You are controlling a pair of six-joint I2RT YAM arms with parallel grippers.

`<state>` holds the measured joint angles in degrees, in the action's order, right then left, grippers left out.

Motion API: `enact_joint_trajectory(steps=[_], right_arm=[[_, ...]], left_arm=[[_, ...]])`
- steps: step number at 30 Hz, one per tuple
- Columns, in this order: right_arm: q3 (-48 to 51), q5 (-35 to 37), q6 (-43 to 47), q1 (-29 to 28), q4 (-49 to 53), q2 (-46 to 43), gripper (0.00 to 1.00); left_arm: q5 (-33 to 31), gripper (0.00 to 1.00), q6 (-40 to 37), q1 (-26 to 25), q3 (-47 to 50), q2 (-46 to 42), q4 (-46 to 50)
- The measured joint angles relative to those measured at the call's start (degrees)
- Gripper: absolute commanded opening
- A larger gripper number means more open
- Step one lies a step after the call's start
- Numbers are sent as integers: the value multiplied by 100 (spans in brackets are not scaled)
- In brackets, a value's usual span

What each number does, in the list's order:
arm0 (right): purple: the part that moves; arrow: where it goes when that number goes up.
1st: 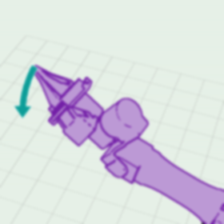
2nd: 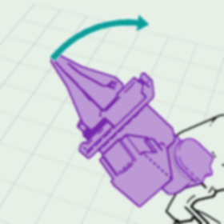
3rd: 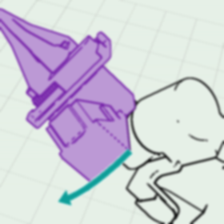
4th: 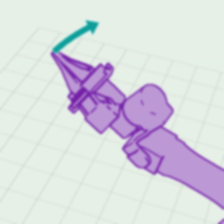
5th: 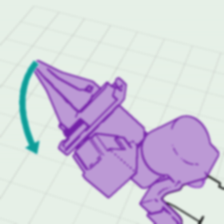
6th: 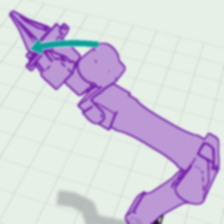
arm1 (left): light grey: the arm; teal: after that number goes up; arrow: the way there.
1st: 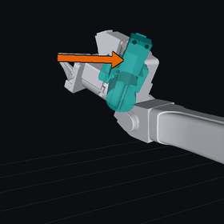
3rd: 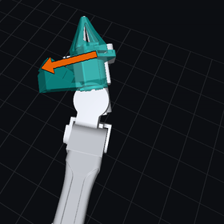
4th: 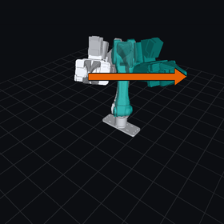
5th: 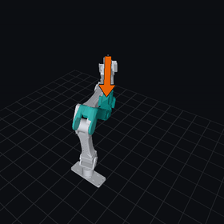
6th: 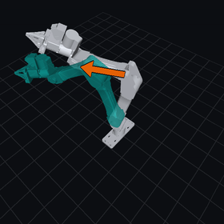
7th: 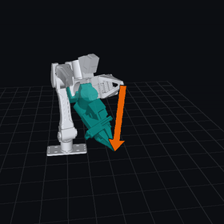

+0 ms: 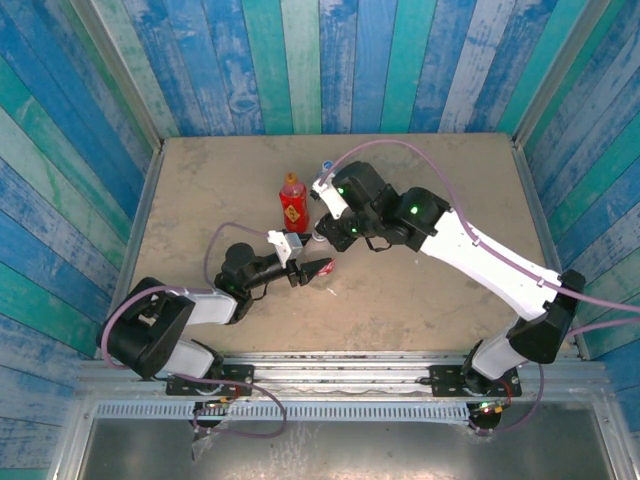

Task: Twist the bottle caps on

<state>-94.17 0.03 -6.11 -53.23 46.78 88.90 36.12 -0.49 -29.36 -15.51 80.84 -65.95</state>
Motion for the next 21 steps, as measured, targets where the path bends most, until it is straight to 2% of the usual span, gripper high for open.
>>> enact_joint_trajectory(steps=[11,21], right_arm=[[-452,-46,162,-74,511,330,28],[-1325,2,240,-120,1390,826,27]], left_arm=[[46,69,-42,2,-31,0,59],[125,68,-120,2,-42,-2,72]])
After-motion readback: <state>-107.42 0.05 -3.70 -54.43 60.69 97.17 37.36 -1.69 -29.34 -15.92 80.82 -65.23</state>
